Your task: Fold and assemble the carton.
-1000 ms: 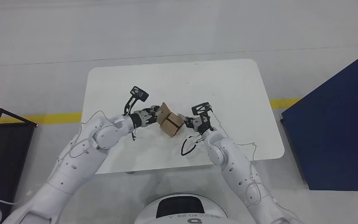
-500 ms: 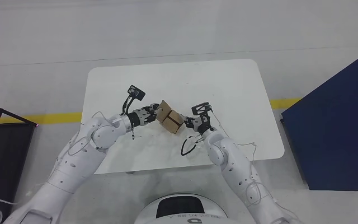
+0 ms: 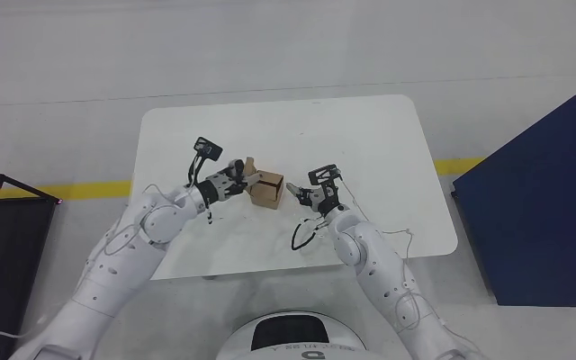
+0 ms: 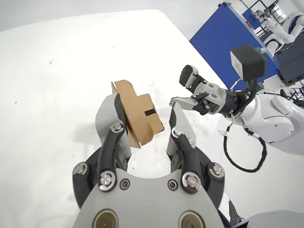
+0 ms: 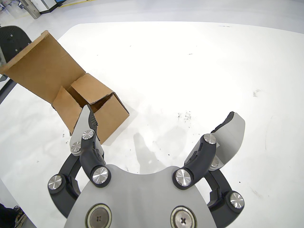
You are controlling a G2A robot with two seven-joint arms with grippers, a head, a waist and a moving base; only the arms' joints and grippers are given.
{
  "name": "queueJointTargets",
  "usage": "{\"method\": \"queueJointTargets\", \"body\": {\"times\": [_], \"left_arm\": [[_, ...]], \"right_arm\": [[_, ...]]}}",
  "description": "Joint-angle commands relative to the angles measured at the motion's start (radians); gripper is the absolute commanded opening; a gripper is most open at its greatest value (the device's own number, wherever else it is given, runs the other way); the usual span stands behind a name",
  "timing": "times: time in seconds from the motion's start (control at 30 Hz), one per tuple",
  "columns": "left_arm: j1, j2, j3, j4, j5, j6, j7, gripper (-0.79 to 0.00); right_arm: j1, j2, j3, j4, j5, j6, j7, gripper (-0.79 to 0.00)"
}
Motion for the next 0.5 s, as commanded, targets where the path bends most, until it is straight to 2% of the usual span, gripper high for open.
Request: {"method": "queueJointTargets", "body": {"times": [0.0,0.17,0.3,0.33,0.4,0.47], "left_arm": [[0.015,0.004,-0.022,-0.011,-0.001,-0.003,0.009,0.000],[0.047,0.012,-0.070,-0.036,-0.001,-0.004,0.005,0.000],[0.043,0.011,-0.077,-0.021,-0.008,-0.013,-0.018,0.000],[0.035,0.010,-0.073,-0.010,-0.012,-0.017,-0.023,-0.080],[0.014,0.005,-0.061,0.015,-0.012,-0.020,-0.034,-0.465],[-0.008,0.000,-0.045,0.040,-0.010,-0.025,-0.036,-0.717]], "right_arm": [[0.000,0.000,0.000,0.000,0.000,0.000,0.000,0.000],[0.000,0.000,0.000,0.000,0.000,0.000,0.000,0.000],[0.000,0.000,0.000,0.000,0.000,0.000,0.000,0.000],[0.000,0.000,0.000,0.000,0.000,0.000,0.000,0.000],[0.000,0.000,0.000,0.000,0.000,0.000,0.000,0.000],[0.000,0.000,0.000,0.000,0.000,0.000,0.000,0.000]]}}
